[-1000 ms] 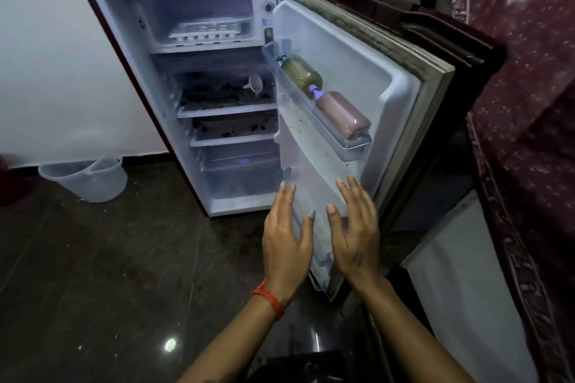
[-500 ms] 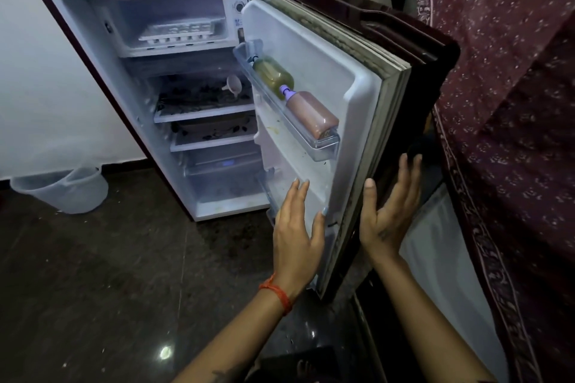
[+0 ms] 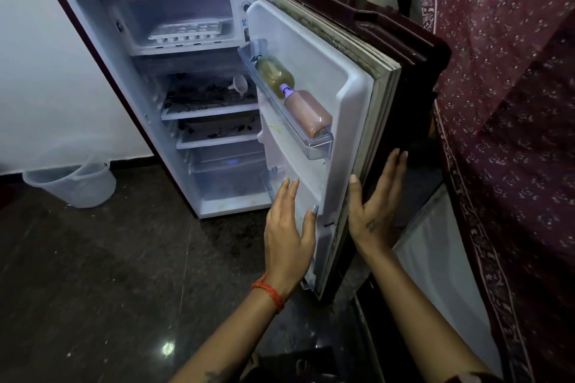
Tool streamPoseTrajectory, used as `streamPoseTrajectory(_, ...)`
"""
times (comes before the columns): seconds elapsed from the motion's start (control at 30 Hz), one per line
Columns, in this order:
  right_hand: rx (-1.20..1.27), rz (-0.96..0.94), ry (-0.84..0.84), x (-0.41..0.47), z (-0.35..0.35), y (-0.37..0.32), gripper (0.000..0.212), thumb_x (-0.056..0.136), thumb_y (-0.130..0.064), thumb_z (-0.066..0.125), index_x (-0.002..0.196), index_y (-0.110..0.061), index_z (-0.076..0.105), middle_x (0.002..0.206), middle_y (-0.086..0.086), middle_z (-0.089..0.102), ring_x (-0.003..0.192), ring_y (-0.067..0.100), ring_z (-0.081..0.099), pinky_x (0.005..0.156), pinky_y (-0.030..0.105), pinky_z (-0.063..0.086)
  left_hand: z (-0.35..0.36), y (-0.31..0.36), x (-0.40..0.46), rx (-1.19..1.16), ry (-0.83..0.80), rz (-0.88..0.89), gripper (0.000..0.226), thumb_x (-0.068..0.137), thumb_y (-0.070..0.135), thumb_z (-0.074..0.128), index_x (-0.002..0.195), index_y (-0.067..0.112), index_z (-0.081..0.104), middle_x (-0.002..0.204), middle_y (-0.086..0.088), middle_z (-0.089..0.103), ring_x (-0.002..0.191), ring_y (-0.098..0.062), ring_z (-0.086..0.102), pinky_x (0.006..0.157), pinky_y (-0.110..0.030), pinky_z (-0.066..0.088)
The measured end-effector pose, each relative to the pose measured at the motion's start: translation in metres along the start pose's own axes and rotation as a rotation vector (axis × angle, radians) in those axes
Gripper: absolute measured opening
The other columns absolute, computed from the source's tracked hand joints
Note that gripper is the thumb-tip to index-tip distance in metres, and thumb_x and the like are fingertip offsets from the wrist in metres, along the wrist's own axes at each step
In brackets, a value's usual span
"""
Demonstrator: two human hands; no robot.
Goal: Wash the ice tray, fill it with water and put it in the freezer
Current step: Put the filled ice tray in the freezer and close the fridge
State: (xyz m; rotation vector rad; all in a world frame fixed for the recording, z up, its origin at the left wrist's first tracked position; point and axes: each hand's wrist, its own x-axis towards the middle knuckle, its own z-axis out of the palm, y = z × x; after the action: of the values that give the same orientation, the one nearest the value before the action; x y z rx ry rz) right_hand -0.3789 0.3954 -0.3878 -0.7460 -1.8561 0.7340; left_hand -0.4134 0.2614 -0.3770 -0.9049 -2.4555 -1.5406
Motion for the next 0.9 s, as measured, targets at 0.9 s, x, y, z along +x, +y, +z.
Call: streamPoseTrajectory(0.9, 0.3, -0.378, -0.488, -0.085, 0.053, -0.08, 0.052, 0.092, -0.01, 0.044, 0.142, -0.011, 0.033, 0.151, 0.005, 0.032, 0.141, 0.013, 0.03, 0.114, 0.031, 0.029, -0.067, -0.029, 0.018, 0.07, 0.291, -0.114, 0.068, 0.091, 0.027, 0.055, 0.149, 0.016, 0.022, 0.147, -0.008, 0.041, 0.131, -0.011, 0.039, 0.106, -0.028, 0.037)
